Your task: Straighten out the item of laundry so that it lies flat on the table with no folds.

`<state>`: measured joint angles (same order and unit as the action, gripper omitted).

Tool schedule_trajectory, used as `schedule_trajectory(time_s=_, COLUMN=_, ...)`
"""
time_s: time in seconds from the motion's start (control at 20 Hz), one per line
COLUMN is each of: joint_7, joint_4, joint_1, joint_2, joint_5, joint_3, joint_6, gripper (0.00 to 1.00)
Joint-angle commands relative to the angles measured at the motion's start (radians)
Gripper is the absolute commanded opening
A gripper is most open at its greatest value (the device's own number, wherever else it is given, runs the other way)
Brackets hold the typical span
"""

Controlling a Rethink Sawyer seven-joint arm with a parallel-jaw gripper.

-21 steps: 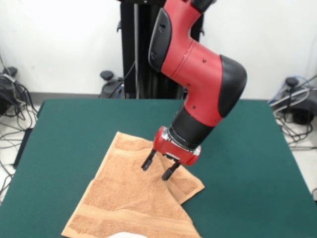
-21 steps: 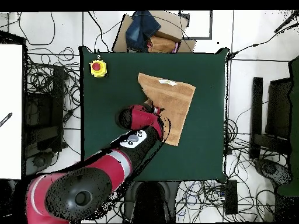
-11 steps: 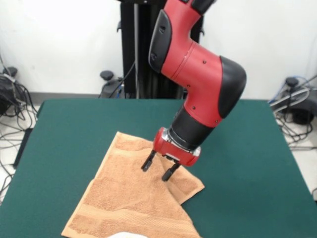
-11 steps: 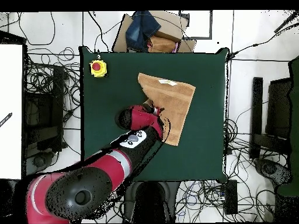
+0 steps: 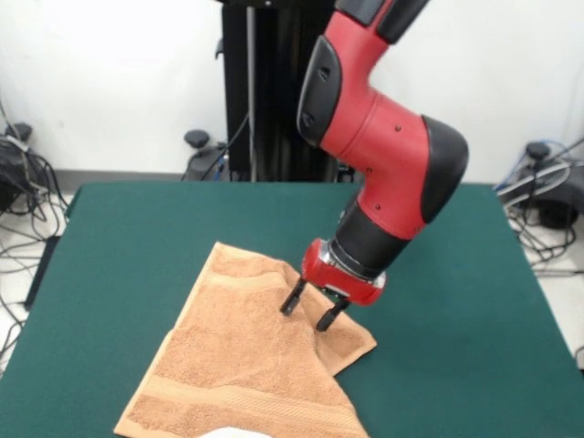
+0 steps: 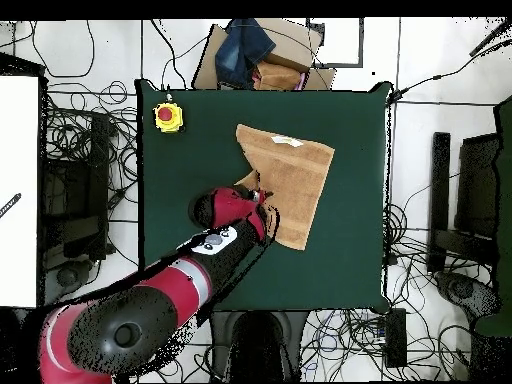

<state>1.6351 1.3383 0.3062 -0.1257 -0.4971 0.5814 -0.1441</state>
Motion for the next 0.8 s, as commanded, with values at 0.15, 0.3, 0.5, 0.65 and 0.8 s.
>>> schedule_trajectory(time_s=0.15, joint_7=0.238, joint_4=-0.034, joint_1=0.0, joint_2=-0.058, joint_5=-0.042, joint_3=-0.097, joint_6=0.02, gripper=1.0)
schedule_trajectory(time_s=0.3, joint_7=0.228, joint_4=-0.026, joint_1=-0.013, joint_2=-0.056, joint_5=-0.03, joint_3=-0.107, joint_6=0.041, gripper=1.0)
schedule_trajectory(time_s=0.5, joint_7=0.209, joint_4=-0.038, joint_1=-0.039, joint_2=-0.064, joint_5=-0.016, joint_3=-0.117, joint_6=0.06, gripper=1.0)
schedule_trajectory(time_s=0.65, joint_7=0.178, joint_4=-0.049, joint_1=-0.07, joint_2=-0.065, joint_5=0.008, joint_3=-0.122, joint_6=0.065, gripper=1.0)
schedule_trajectory(time_s=0.8, joint_7=0.142, joint_4=-0.045, joint_1=-0.125, joint_2=-0.058, joint_5=0.056, joint_3=-0.169, joint_6=0.117, gripper=1.0)
